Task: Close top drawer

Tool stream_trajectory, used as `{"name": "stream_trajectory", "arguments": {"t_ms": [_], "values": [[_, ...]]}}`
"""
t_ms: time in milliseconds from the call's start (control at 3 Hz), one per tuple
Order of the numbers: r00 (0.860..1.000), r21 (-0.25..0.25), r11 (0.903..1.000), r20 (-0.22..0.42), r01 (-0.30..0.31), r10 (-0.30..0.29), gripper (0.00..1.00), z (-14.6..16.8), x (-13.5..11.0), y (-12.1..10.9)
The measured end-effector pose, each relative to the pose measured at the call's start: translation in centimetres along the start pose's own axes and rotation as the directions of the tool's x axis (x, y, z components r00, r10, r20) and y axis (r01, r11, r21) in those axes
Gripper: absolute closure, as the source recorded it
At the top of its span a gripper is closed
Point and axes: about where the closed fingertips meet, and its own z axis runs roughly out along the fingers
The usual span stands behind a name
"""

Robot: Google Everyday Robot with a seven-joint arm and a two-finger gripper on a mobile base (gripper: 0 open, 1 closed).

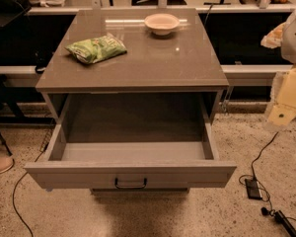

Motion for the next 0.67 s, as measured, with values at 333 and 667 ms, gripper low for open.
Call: {"name": "stream_trajectory", "arguments": {"t_ms": [333,667], "values": [[1.000,0.000,1.0000,0.000,0.000,0.000,0.00,0.0,0.0,0.0],[0.991,-0.080,0.9887,0.037,-0.127,0.130,0.00,3.6,0.9,1.9]]}}
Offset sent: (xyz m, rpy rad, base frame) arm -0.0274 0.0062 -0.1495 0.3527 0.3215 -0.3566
